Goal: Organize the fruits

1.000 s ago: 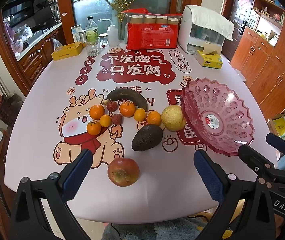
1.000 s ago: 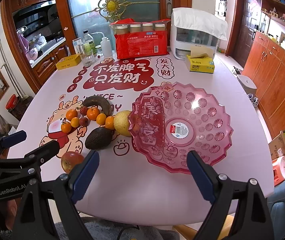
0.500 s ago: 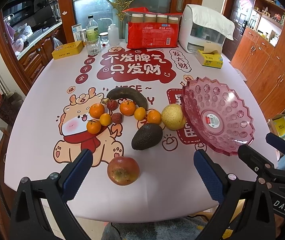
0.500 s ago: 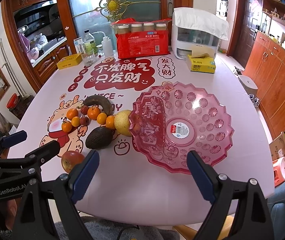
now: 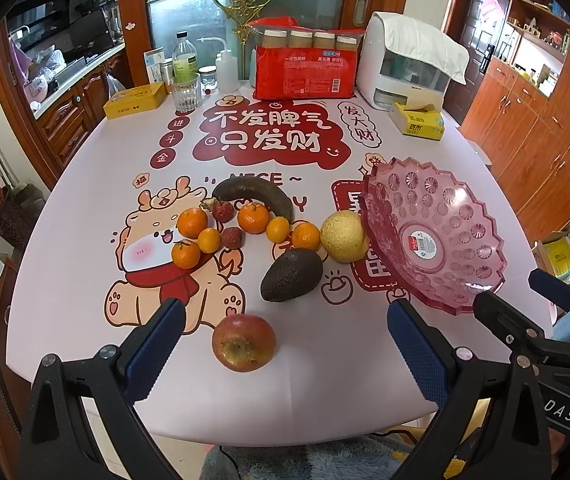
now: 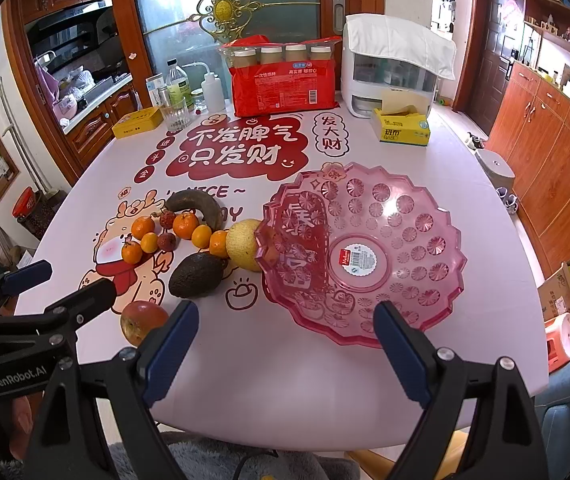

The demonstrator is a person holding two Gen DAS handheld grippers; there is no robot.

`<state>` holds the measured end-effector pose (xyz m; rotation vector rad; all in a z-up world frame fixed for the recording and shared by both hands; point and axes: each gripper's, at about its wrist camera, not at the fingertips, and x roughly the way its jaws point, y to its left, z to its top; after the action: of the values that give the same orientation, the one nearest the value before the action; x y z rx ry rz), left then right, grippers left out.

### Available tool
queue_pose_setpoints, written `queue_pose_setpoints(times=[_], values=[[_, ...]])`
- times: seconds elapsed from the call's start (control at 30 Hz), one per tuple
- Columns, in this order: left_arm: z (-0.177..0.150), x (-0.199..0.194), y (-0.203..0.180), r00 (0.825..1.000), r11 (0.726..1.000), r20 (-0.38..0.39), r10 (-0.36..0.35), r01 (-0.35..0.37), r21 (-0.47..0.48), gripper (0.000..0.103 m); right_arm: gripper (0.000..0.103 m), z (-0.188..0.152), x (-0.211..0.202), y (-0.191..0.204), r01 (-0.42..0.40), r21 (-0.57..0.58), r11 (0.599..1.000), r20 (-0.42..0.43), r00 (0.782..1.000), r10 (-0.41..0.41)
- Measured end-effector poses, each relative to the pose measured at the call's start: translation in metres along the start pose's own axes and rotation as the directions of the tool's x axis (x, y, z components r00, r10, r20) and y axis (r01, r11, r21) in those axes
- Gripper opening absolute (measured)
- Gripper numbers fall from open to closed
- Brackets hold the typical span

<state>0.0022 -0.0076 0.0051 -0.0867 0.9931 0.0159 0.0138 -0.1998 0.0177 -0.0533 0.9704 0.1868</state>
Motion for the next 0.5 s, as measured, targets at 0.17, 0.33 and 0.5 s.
queue_pose_setpoints(times=[0.17,0.33,0.5], values=[[-0.0005,-0.0003,0.0006,1.000,1.000,0.000,0.000,0.000,0.001,0.100,0.090,-0.0004,-0.0001,-0.0010,-0.002,-0.002,1.000,0.003,1.000,0.002],[-0.0006,-0.0004,0.0013,1.000,1.000,0.001,-0.001,0.001,0.000,0.100,0.090,-0.0006,0.0000,-0.0005,-0.004,-0.002,1.000,0.002,1.000,0.004],[-0.0013,-0.0004,0.0014,1.000,1.000,0.004,-0.001,0.001,0.002,0.100,0.090,-0.0007,0.0000,-0.0003,-0.003,-0.001,1.000,0.003,1.000,0.003]])
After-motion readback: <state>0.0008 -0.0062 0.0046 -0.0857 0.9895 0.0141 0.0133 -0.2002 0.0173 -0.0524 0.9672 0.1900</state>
